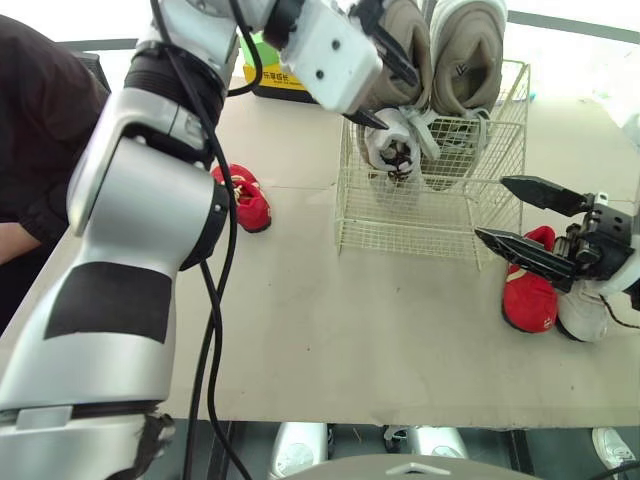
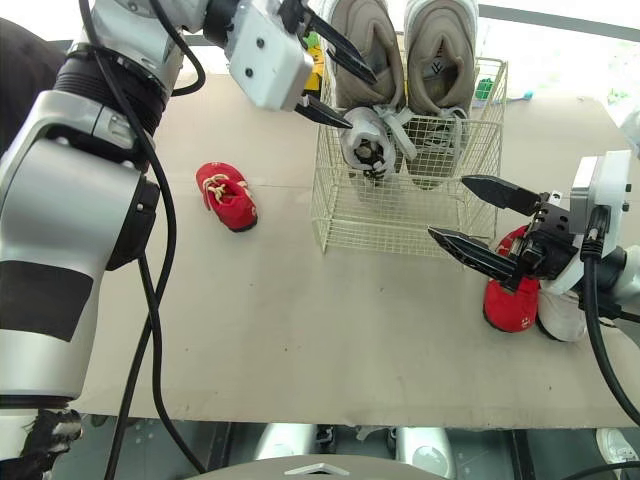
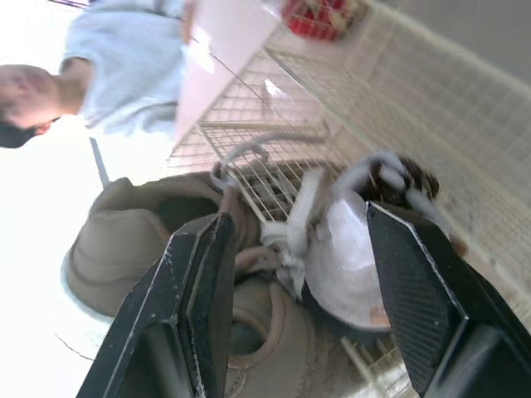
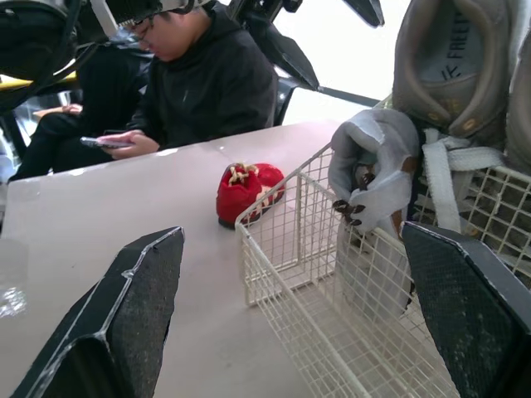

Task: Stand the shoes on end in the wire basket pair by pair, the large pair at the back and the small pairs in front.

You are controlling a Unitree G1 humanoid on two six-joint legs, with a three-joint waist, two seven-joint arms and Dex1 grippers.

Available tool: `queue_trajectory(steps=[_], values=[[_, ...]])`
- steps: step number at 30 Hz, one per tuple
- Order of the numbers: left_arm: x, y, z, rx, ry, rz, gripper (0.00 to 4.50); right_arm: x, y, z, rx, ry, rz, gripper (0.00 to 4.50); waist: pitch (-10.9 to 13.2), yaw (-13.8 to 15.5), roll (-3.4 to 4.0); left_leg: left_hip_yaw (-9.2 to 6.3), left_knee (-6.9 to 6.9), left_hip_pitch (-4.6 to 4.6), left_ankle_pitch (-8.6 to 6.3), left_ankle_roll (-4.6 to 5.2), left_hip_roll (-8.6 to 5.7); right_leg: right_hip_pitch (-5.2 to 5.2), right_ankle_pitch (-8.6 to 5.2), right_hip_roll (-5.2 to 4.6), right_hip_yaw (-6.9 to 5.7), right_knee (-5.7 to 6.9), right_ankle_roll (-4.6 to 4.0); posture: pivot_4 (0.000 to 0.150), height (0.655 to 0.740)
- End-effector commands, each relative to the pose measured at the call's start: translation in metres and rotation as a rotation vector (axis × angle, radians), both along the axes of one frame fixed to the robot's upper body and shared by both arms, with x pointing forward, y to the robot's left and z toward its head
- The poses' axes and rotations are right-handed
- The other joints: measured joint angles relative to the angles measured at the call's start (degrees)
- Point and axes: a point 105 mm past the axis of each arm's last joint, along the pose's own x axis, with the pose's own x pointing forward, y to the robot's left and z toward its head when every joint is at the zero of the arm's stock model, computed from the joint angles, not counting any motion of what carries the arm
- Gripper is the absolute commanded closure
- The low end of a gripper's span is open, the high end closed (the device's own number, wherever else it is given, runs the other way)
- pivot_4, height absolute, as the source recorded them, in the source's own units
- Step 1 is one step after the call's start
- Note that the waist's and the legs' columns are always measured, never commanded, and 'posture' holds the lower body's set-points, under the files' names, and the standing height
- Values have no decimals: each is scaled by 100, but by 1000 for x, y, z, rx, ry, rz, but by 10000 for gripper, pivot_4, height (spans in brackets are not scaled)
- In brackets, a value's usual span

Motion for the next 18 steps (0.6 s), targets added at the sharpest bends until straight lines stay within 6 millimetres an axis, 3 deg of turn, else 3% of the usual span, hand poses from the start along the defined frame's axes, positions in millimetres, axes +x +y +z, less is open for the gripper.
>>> queue_trajectory(steps=[1, 5, 8, 12, 14, 18], values=[[-16, 7, 30, -237, 182, -67, 14913, -3, -6, 9, -24, -33, -14, 5043, 0, -4, 2, 2, 3, 0, -1, 2, 0, 0, -1, 0, 2, 1, 1, 1500, 7400], [-24, 20, 27, -526, 540, -92, 753, -1, -13, 8, -47, -59, -97, 5043, -7, -40, 14, 3, 6, 5, -2, 2, 4, 1, -1, 1, 5, 7, 2, 1500, 7400], [-38, 12, 19, -871, 905, -65, 753, 2, -23, 13, -47, -83, -197, 5043, -8, -55, 17, -11, 20, 0, 13, -22, 10, 2, -1, -5, -3, 20, 3, 1500, 7400], [-42, 4, -5, -1175, 1259, 20, 753, 2, -32, 18, -60, -79, -268, 5043, -8, 23, 20, -25, 38, 2, 12, -24, 6, 18, 2, -46, -3, 28, 16, 1500, 7400], [-44, 5, -22, -1206, 1354, 80, 753, 3, -36, 16, -97, -69, -285, 5043, -7, 28, 18, -27, 44, 6, 12, -24, 2, 26, 7, -49, -5, 28, 24, 1500, 7400], [-61, 2, -78, -997, 1360, 217, 753, 5, -50, 12, -124, -19, -302, 5043, -17, -27, 33, -1, 42, 38, 12, -23, -2, 45, 9, -7, 21, 27, 26, 1500, 7400]])
